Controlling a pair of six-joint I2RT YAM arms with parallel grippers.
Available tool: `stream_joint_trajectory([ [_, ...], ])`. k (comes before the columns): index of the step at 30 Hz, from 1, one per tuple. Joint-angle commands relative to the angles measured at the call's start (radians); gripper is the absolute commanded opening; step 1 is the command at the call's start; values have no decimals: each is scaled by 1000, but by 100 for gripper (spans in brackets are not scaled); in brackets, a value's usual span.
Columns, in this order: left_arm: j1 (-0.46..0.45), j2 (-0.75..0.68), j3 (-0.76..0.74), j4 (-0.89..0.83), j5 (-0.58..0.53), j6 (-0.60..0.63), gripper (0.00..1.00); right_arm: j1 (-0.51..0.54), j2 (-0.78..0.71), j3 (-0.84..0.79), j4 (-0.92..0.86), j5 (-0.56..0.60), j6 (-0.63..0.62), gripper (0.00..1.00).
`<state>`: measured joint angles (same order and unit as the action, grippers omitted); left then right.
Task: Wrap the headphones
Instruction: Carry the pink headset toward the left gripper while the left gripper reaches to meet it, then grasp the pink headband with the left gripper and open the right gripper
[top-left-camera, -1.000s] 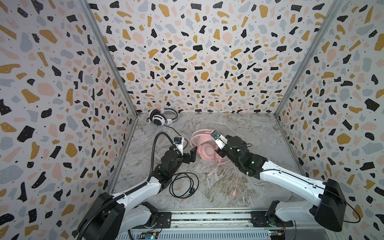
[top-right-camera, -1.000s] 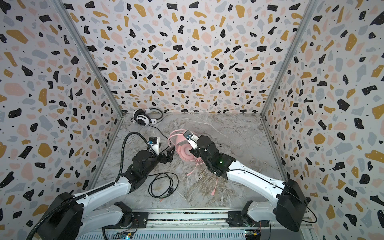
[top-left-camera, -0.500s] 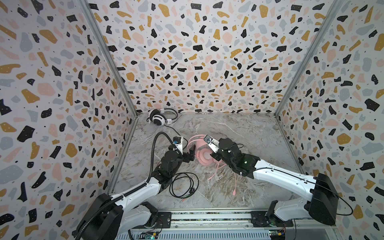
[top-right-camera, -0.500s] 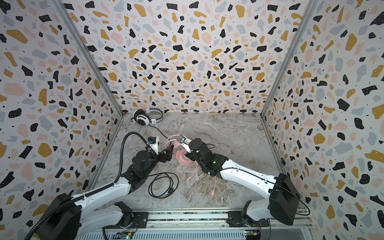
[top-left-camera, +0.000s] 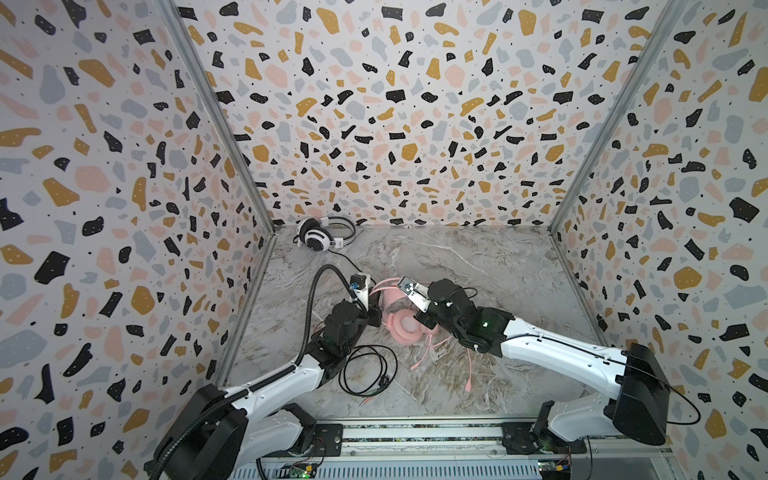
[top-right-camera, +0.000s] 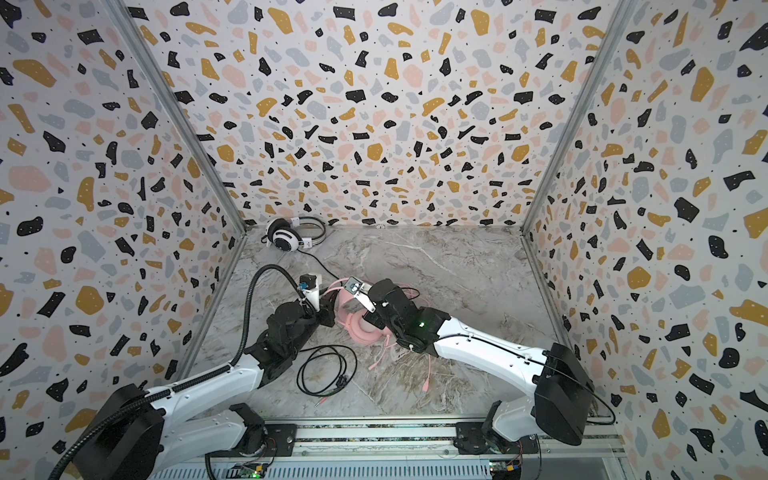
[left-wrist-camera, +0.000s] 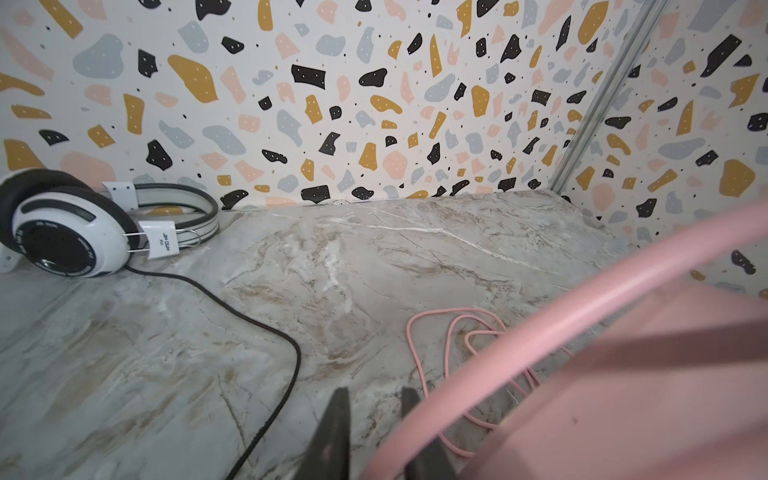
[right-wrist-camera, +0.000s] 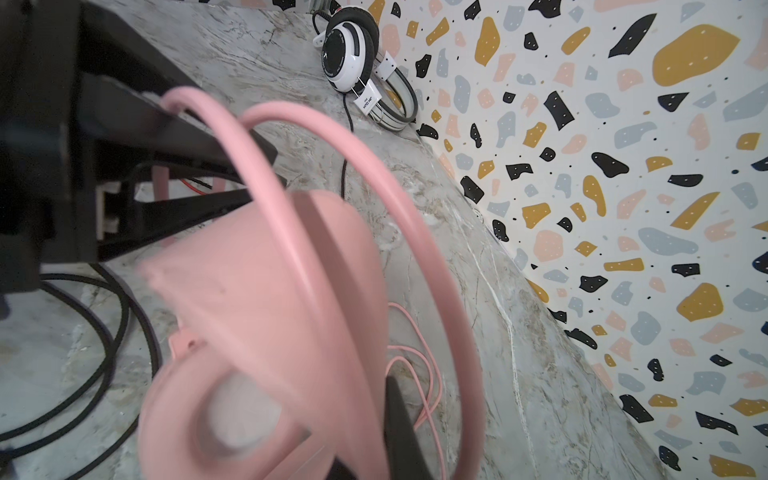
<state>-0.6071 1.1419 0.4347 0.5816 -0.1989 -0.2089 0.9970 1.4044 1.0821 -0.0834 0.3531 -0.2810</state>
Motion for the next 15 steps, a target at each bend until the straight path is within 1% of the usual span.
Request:
stream_joint_trajectory([
  [1,9,14,42,44,-5,-38,4,1,-26,58,6,9,40,15],
  [2,9,19,53,27,-4,-42,2,-4,-33,54,17,11,49,32],
  [3,9,21,56,23,-5,-45,0,-8,-37,50,28,16,57,52],
  [4,9,25,53,25,-19,-48,0,-12,-43,48,37,25,63,65],
  [6,9,39,52,28,-42,-58,0,-17,-54,54,28,36,76,72],
  [9,10,55,84,-18,-34,-64,0,-28,-100,27,46,39,109,80],
  [11,11,60,82,-15,-41,-72,0,-50,-144,-4,66,28,133,84],
  [12,15,63,77,-6,-41,-77,0,-65,-164,-12,62,23,148,85],
  [15,52,72,92,-21,31,-102,0,-142,-251,-59,42,-34,210,89],
])
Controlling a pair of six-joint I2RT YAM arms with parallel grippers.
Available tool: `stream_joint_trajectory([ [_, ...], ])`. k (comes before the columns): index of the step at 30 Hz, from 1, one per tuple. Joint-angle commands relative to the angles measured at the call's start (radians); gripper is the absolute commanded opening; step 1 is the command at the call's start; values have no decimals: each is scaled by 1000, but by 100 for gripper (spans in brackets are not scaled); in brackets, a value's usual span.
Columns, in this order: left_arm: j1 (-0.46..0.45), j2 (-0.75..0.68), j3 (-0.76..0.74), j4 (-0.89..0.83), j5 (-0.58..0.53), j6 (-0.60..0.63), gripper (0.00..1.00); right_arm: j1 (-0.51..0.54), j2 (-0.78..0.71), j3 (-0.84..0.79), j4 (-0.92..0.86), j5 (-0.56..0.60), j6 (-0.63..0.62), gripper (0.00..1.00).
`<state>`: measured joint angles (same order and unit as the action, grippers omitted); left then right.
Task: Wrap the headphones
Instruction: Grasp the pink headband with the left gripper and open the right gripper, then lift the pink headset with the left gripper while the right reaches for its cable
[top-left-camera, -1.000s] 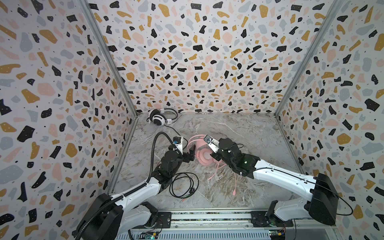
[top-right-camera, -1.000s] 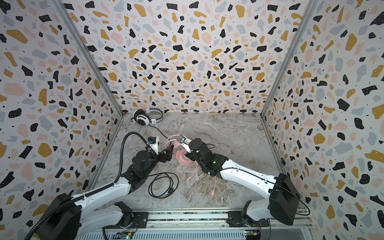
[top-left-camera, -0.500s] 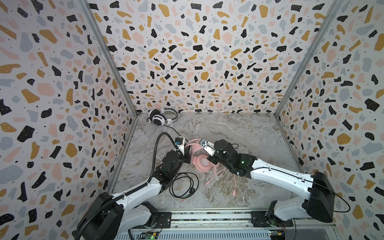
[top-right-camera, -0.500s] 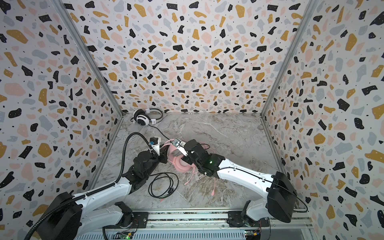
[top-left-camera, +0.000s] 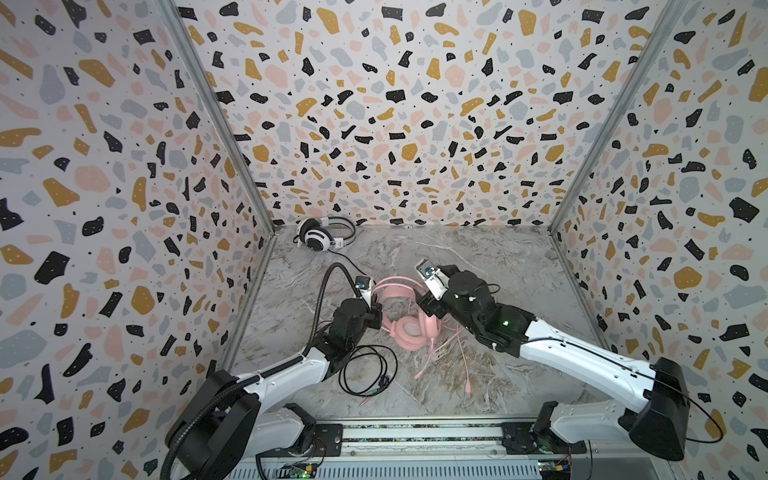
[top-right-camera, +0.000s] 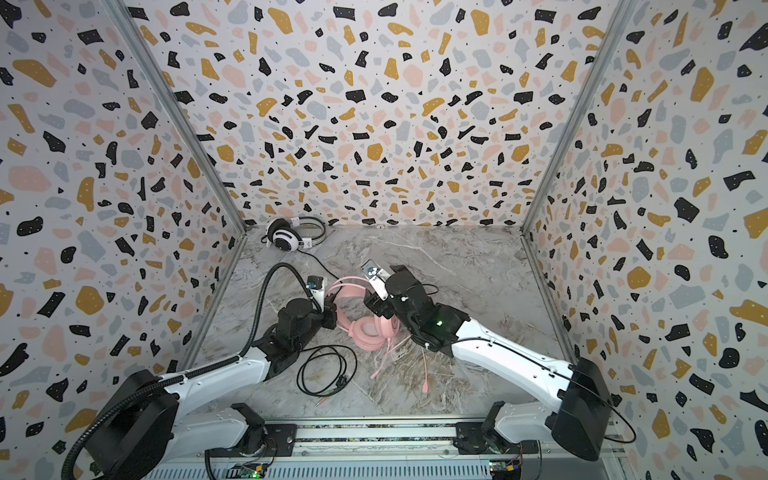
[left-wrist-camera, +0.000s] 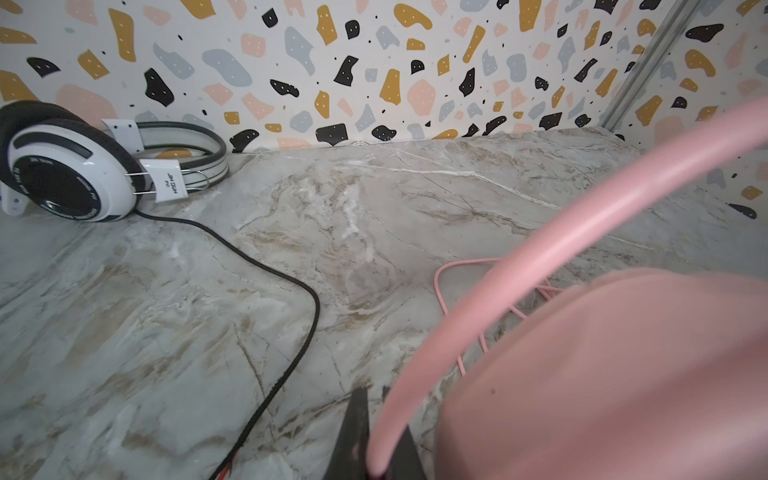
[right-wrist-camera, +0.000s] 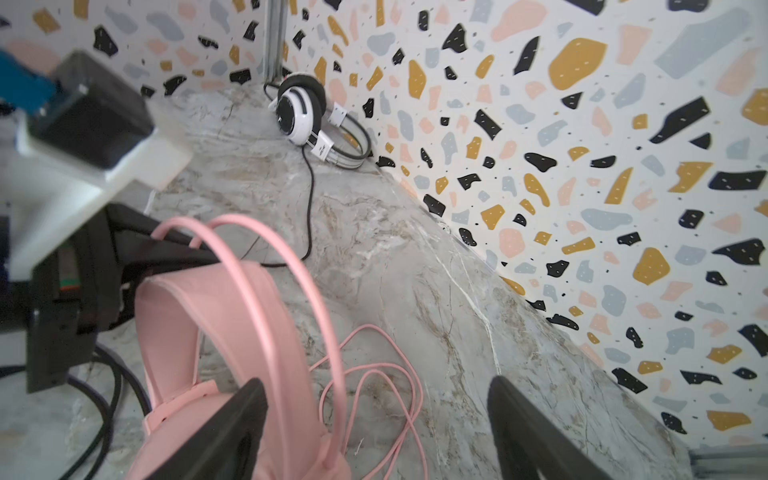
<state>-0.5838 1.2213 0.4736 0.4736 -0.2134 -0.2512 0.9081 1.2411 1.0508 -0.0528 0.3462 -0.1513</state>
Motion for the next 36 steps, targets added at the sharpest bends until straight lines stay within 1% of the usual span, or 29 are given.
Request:
stream_joint_trajectory([
  [1,45,-15,52,89,75,-74,0,-91,-123,-68,21,-69,96,91],
  [2,61,-23,43,102,97,-92,0,-128,-158,-106,36,-95,116,94],
  [3,76,-30,34,117,120,-112,0,-160,-181,-133,39,-111,139,94],
  [5,131,-40,35,127,214,-158,0,-242,-221,-185,14,-155,201,94],
  [7,167,-54,74,62,280,-168,0,-319,-257,-257,18,-218,257,94],
  [9,182,-78,106,4,291,-165,0,-377,-293,-333,45,-270,308,94],
  [11,200,-105,118,-15,305,-192,0,-387,-311,-366,54,-271,340,94],
  [14,238,-123,152,-50,379,-261,0,-397,-323,-398,81,-266,386,95],
  [16,281,-116,200,-124,419,-313,0,-415,-330,-429,112,-291,419,95],
  [18,310,-116,250,-185,445,-327,0,-427,-338,-452,134,-339,437,95],
  [22,323,-154,319,-216,414,-347,0,-439,-341,-497,260,-437,443,95],
  [24,325,-165,346,-213,388,-383,0,-446,-330,-484,292,-474,454,95],
  [26,326,-165,384,-210,368,-418,0,-461,-311,-476,367,-540,459,96],
  [28,326,-168,412,-207,333,-463,0,-477,-263,-422,410,-589,472,97],
  [31,326,-187,363,-152,243,-548,0,-496,-194,-304,386,-635,504,97],
  [33,325,-210,291,-90,188,-598,0,-495,-174,-284,387,-654,547,96],
  [35,325,-236,218,-34,171,-615,0,-496,-168,-288,409,-762,562,96],
  [36,325,-251,194,-42,150,-616,0,-495,-170,-294,408,-828,566,95],
])
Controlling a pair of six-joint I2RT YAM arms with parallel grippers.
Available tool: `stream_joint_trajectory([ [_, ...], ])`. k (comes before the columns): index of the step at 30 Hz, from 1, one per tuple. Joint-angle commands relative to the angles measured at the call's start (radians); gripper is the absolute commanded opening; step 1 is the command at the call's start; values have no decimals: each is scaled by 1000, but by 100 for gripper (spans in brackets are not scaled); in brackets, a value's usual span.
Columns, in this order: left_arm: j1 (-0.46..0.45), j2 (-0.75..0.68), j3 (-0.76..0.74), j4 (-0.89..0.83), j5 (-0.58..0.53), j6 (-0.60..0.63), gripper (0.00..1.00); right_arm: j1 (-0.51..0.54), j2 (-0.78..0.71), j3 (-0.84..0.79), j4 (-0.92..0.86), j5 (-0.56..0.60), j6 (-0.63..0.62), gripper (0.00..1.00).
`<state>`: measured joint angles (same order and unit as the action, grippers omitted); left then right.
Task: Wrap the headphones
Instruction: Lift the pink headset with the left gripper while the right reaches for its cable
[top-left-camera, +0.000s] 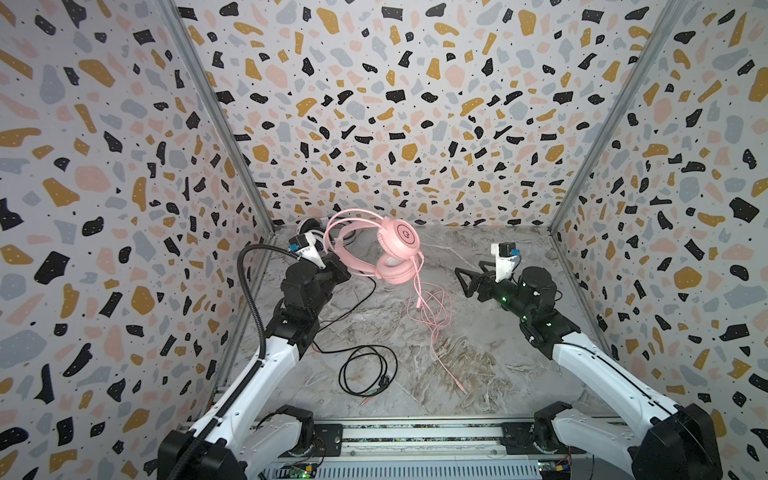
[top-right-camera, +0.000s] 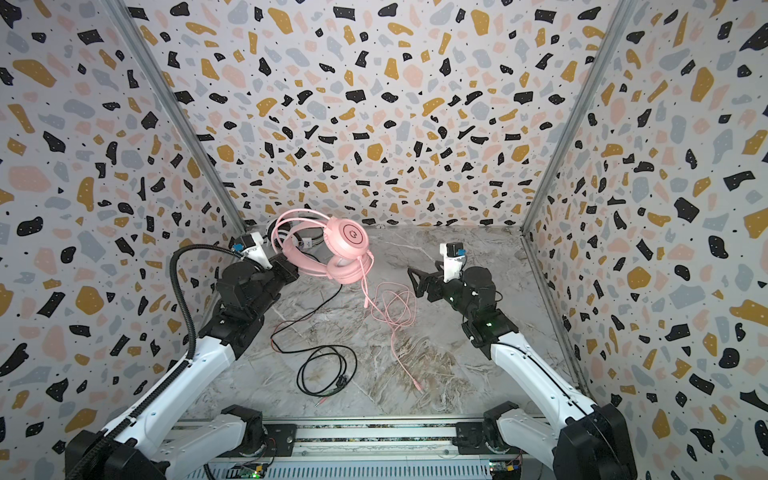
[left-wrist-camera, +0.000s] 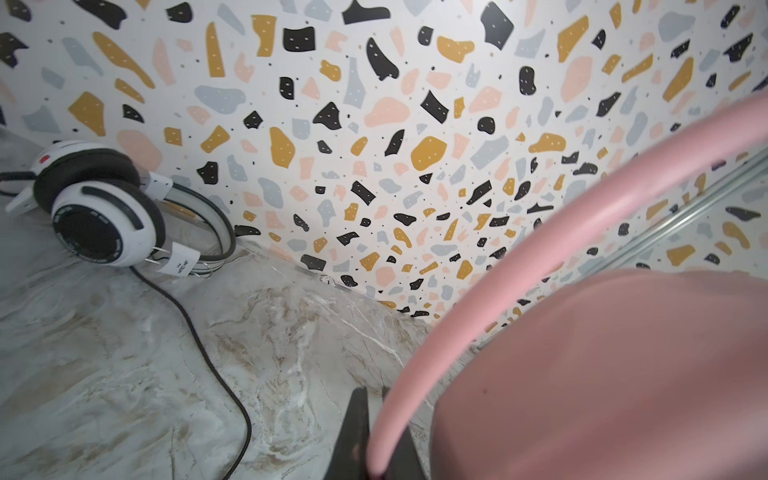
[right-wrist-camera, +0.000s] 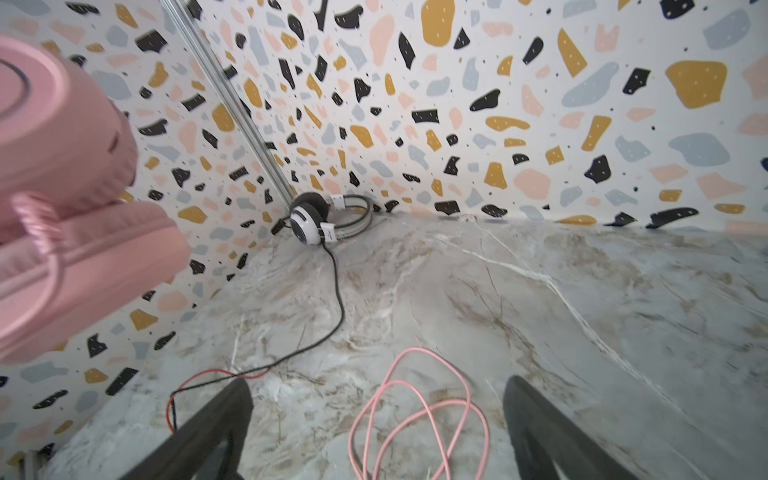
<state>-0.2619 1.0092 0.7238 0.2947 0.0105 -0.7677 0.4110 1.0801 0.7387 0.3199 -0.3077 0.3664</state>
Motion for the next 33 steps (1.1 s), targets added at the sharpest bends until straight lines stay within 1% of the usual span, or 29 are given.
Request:
stream_joint_trajectory([
  [1,3,-51,-80,128,-90,-104,0,2,-13,8,37,-235,49,95],
  [3,3,-85,-130,140,-117,-110,0,2,-17,-12,57,-344,23,94],
  [5,3,-113,-157,157,-137,-110,0,0,-5,14,22,-362,-2,94],
  [6,3,-128,-159,155,-141,-141,0,1,4,27,-3,-375,-4,94],
  [9,3,-166,-179,171,-145,-164,0,9,38,-13,62,-518,25,91],
  [11,3,-172,-182,172,-162,-170,0,18,66,17,46,-585,11,89],
  [13,3,-166,-165,141,-170,-159,0,18,79,78,-44,-587,1,87],
  [15,3,-160,-164,130,-168,-159,0,34,64,72,-31,-626,10,86],
  [18,3,-152,-192,188,-163,-195,0,86,51,100,-97,-617,-68,86],
  [20,3,-147,-175,185,-145,-195,0,114,64,122,-149,-594,-104,85],
  [23,3,-152,-175,191,-132,-211,0,148,101,126,-197,-608,-154,84],
  [25,3,-159,-195,226,-150,-233,0,165,144,188,-333,-612,-227,82],
  [27,3,-162,-190,210,-153,-229,0,167,180,237,-451,-615,-284,80],
  [29,3,-158,-186,198,-146,-231,0,167,179,220,-467,-570,-294,80],
  [31,3,-146,-191,234,-133,-255,0,166,178,221,-467,-534,-303,80],
  [32,3,-141,-192,252,-123,-266,0,167,180,228,-464,-536,-299,78],
  [33,3,-133,-190,263,-110,-278,0,166,181,230,-443,-562,-285,76],
])
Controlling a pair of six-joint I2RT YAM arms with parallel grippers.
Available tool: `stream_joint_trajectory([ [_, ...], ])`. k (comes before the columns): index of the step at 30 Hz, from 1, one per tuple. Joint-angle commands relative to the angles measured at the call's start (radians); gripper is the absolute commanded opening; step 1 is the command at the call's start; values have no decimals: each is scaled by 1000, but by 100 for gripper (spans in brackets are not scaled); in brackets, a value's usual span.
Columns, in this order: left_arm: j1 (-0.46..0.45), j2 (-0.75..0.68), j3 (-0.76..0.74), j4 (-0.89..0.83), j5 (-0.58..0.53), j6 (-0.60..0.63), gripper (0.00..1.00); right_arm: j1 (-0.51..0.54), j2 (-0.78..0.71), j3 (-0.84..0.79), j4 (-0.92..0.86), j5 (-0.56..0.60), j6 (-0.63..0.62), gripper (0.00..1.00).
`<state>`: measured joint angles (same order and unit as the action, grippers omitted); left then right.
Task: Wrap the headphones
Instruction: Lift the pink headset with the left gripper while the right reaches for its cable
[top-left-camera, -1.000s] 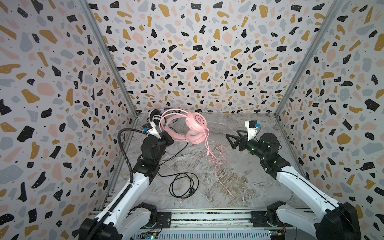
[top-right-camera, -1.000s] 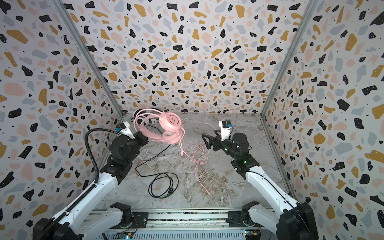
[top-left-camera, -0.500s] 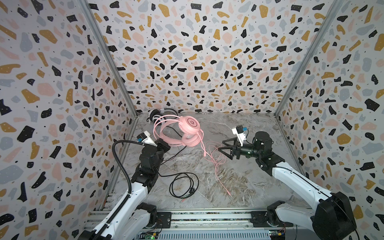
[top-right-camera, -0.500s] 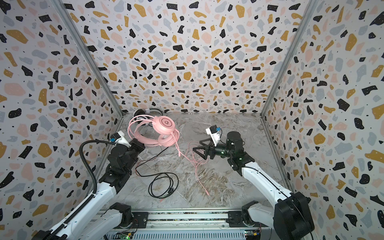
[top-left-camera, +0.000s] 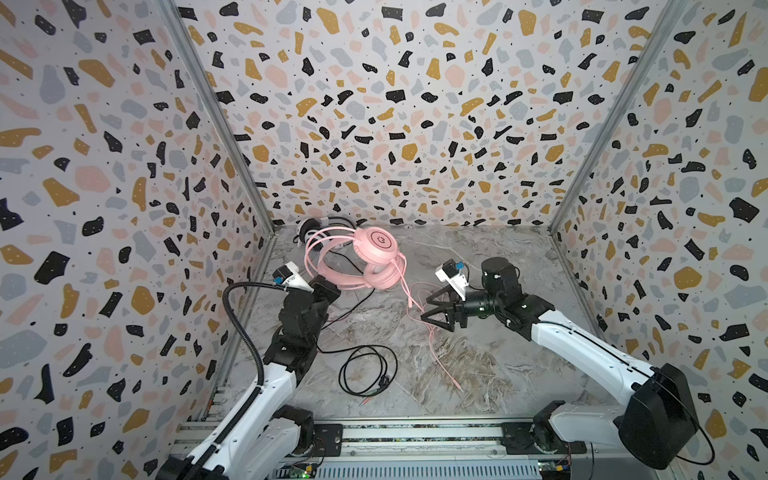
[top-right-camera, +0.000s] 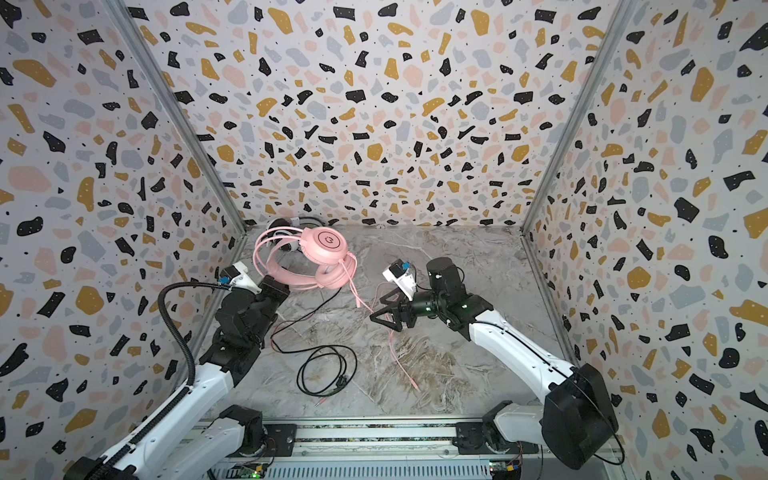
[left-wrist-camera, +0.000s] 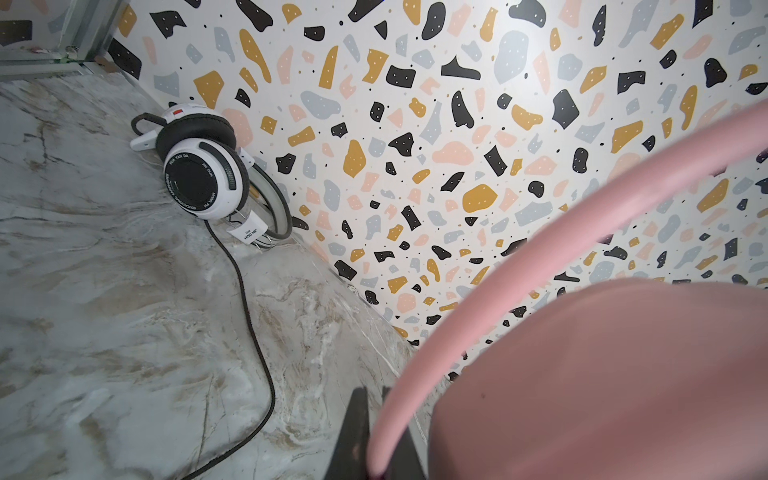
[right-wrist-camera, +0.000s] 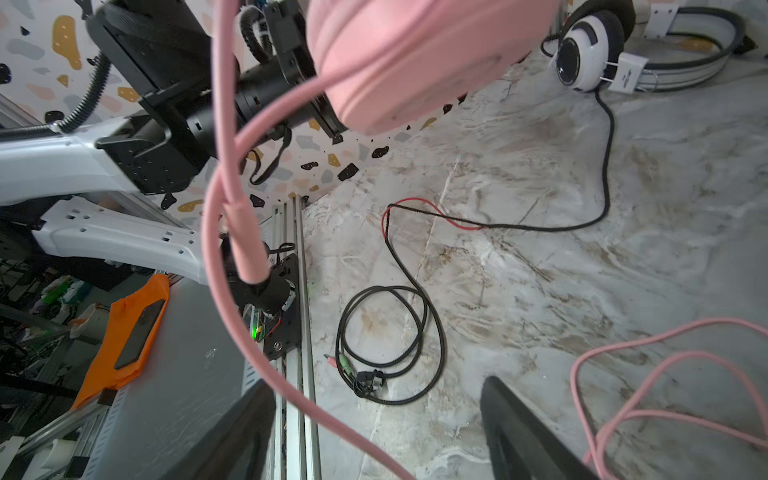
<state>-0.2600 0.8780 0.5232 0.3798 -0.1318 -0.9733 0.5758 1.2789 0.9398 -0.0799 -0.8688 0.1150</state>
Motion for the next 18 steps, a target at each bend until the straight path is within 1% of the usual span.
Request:
stream_joint_trajectory([
  [1,1,5,12,181,43,-82,0,4,-21,10,7,-34,-2,73],
  [2,1,13,12,184,47,-92,0,8,-24,-8,37,-51,15,73],
  [4,1,34,7,212,46,-139,0,24,-23,-5,39,-52,4,70],
  [6,1,57,5,277,80,-183,0,25,-18,9,36,-57,2,68],
  [8,0,67,38,233,105,-188,0,27,-22,-17,89,-62,36,68],
  [10,-8,67,45,237,105,-195,0,32,-19,-24,115,-61,46,66],
  [12,-8,61,34,262,98,-203,0,45,-10,-2,140,-40,63,60],
  [13,-8,57,32,256,91,-202,0,57,-9,0,167,-24,79,54],
  [14,-8,53,31,243,85,-197,0,75,-11,-14,219,-13,106,50],
  [15,-8,52,27,236,79,-195,0,97,-16,-35,273,-2,125,48],
  [17,-8,58,16,252,79,-201,0,139,-14,-27,295,22,113,44],
  [18,-8,61,18,257,81,-205,0,165,1,0,283,25,98,37],
])
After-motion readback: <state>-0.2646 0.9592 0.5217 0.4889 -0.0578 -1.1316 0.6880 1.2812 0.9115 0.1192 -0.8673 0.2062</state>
